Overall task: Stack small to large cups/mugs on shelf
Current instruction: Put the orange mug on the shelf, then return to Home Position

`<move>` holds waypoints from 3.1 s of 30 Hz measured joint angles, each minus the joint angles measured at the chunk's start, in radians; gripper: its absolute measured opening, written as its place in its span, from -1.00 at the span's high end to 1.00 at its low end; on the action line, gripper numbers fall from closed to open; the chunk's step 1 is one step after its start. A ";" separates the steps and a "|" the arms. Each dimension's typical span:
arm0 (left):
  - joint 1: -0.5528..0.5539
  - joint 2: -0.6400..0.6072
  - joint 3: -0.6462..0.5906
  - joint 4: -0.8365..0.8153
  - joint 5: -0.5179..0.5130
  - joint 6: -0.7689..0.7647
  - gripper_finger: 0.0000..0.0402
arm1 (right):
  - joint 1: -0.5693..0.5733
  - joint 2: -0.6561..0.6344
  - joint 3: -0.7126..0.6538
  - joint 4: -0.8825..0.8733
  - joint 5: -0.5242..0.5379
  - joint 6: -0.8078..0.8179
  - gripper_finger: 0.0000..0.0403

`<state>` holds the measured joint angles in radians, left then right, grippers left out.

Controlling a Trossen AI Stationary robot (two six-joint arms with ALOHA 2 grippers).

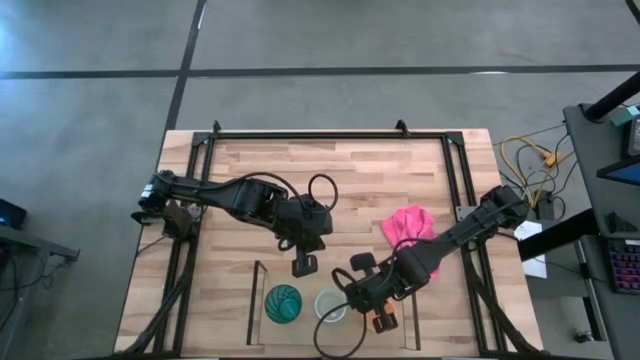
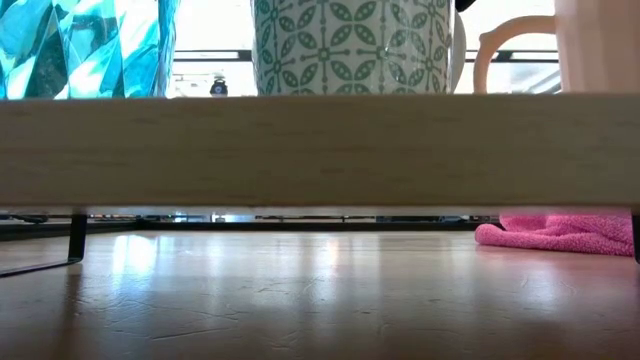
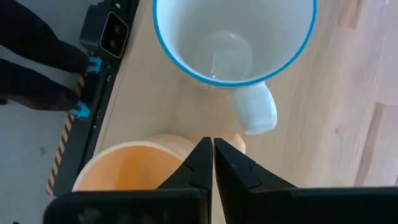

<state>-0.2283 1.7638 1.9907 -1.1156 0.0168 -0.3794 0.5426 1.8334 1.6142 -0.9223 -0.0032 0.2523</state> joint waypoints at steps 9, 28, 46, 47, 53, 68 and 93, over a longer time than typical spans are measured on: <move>0.000 0.000 0.000 0.001 -0.009 0.000 1.00 | 0.000 0.036 -0.001 0.031 -0.034 -0.025 0.96; 0.000 0.000 0.000 0.000 -0.010 0.000 1.00 | -0.022 0.061 -0.001 -0.032 -0.005 0.012 0.96; 0.000 0.000 0.000 0.000 -0.015 0.001 1.00 | -0.040 0.062 -0.001 -0.169 0.013 0.134 0.96; 0.000 0.000 0.000 0.000 -0.016 0.001 1.00 | -0.040 0.062 -0.001 -0.174 0.021 0.140 0.96; 0.000 0.000 0.000 0.000 -0.016 0.000 1.00 | -0.040 0.062 -0.001 -0.242 0.031 0.219 0.96; 0.000 0.000 0.000 0.001 -0.016 0.000 1.00 | -0.007 0.060 -0.001 -0.318 -0.045 0.429 0.96; 0.000 0.001 0.006 0.039 -0.016 -0.007 1.00 | 0.007 0.058 0.193 -0.525 0.146 0.585 0.96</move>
<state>-0.2283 1.7645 1.9971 -1.0767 0.0006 -0.3864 0.5495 1.8915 1.8074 -1.4471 0.1431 0.8375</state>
